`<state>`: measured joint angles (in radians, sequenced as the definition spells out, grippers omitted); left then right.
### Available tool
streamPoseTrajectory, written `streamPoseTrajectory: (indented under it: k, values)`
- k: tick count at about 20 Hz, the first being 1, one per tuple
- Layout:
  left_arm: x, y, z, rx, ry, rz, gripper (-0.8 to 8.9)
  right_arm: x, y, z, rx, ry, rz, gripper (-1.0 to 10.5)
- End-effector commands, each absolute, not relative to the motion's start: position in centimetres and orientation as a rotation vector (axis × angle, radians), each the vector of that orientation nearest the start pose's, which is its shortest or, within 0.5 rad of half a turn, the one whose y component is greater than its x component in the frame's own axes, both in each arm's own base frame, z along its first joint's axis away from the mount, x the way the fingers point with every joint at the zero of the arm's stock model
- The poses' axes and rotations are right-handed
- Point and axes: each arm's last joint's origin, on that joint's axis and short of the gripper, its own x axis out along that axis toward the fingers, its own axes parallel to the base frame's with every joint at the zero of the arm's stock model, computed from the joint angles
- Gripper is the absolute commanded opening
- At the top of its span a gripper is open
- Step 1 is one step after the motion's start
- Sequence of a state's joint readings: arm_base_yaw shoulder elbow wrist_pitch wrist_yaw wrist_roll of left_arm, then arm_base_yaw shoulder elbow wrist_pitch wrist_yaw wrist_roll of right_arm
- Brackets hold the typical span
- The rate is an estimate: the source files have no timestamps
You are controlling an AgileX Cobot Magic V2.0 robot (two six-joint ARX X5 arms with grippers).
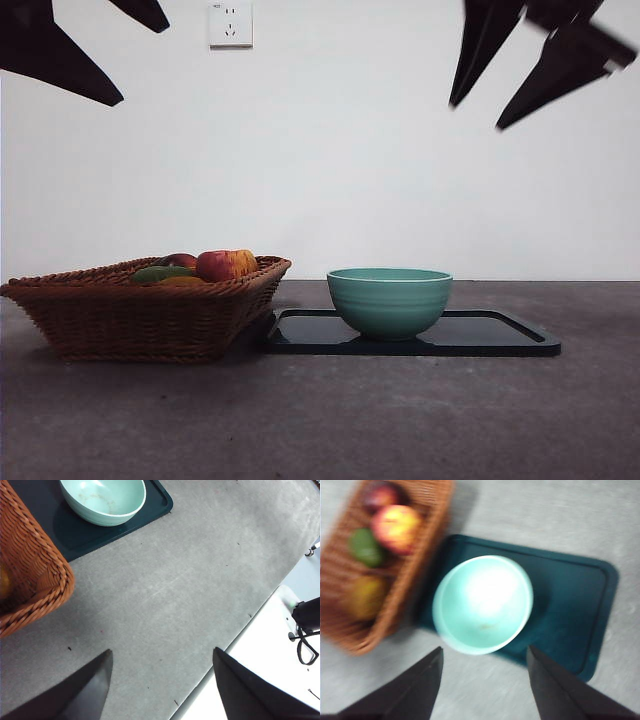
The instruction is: Pick up the wifruite, put it on the bowl, pick up the plate, put it on desk
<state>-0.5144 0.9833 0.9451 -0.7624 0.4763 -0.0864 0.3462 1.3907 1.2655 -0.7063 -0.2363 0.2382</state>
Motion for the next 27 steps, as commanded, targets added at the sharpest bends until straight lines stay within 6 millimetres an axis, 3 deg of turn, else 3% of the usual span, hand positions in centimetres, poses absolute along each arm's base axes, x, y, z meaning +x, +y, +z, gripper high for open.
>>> streamPoseTrajectory:
  k: [1, 7, 15, 18, 25, 27]
  values:
    - [15.7, -10.5, 30.9, -0.042, 0.857, -0.916, 3.11, 29.4, 11.2, 31.0, 0.132, 0.923, 0.444, 2.7]
    - [15.6, -10.4, 30.8, -0.042, 0.864, -0.915, 3.11, 33.8, 12.6, 26.1, 0.121, 0.985, 0.432, 2.7]
    - [15.6, -10.4, 30.8, -0.042, 0.871, -0.913, 3.11, 36.4, 13.5, 21.2, 0.102, 1.036, 0.414, 2.7]
    - [15.6, -10.4, 30.8, -0.042, 0.871, -0.913, 3.11, 36.8, 13.6, 20.2, 0.082, 1.047, 0.385, 2.6]
    - [15.6, -10.4, 30.8, -0.042, 0.871, -0.914, 3.11, 37.1, 13.8, 19.7, 0.072, 1.039, 0.393, 0.1]
    - [15.6, -10.4, 30.8, -0.042, 0.871, -0.914, 3.11, 37.1, 13.8, 19.8, 0.072, 1.035, 0.394, 0.1]
